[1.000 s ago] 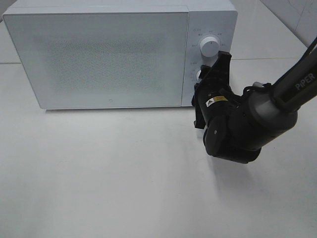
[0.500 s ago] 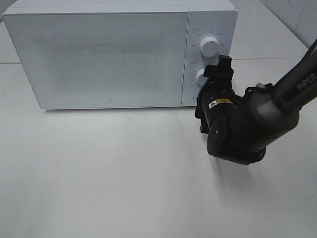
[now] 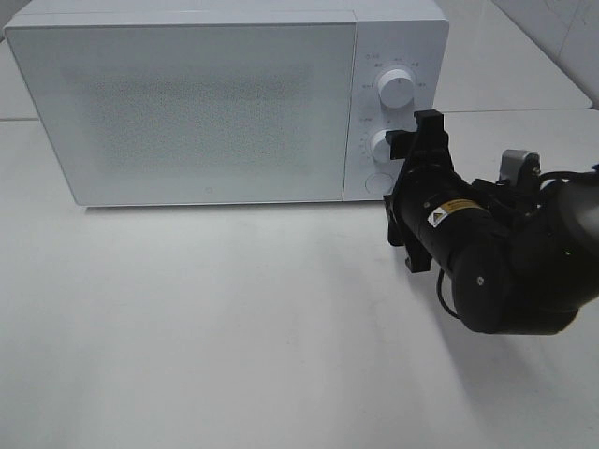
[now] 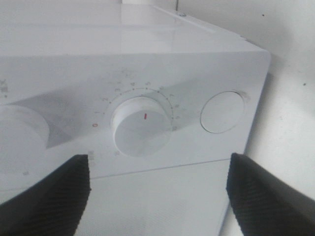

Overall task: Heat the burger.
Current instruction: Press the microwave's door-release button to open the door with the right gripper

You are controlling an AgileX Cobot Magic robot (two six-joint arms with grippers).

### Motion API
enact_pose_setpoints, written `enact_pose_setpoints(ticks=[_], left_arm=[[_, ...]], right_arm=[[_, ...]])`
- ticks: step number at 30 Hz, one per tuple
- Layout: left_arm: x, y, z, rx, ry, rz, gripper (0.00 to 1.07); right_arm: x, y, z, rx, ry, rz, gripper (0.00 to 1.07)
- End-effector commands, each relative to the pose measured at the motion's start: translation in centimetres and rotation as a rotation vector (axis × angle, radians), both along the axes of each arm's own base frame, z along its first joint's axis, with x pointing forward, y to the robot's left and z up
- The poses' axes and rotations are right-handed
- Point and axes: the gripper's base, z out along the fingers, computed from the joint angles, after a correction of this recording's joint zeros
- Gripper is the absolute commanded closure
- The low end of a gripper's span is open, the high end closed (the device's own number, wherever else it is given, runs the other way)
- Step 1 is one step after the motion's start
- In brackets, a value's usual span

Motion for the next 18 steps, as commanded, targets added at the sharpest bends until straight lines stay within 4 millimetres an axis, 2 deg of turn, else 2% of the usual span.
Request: enact_pose_setpoints(ticks=[1, 4, 6, 10, 11, 12, 14, 18], left_arm=[[-0.4, 0.0, 0.0, -0.005, -0.036, -0.001, 0.06], [-0.4, 0.0, 0.0, -0.005, -0.036, -0.001, 0.06], [-0.4, 0.0, 0.0, -0.005, -0.036, -0.001, 0.06], [-0.4, 0.0, 0.0, -0.005, -0.036, -0.001, 0.06], [-0.4, 0.0, 0.0, -0.005, -0.036, -0.001, 0.06], [-0.4, 0.0, 0.0, -0.005, -0.036, -0.001, 0.06], [-0.4, 0.0, 0.0, -0.005, -0.036, -0.001, 0.06], [-0.4, 0.0, 0.0, -0.005, -0.036, -0.001, 0.06]], right_arm=[[-1.6, -0.6, 0.6, -0.121, 0.033, 0.101, 0.31], [-2.0, -0.7, 0.7, -0.148, 0.046, 0.127, 0.31], [-3.1, -0.5, 1.3, -0.277, 0.095, 0.255, 0.31], [-3.7, -0.4, 1.9, -0.414, 0.124, 0.354, 0.31], [-4.1, -0.4, 2.3, -0.516, 0.137, 0.421, 0.31], [-4.1, -0.4, 2.3, -0.516, 0.137, 0.421, 0.31], [-4.5, -0.8, 2.9, -0.658, 0.149, 0.509, 0.31], [-4.5, -1.6, 3.5, -0.785, 0.192, 0.604, 0.31]])
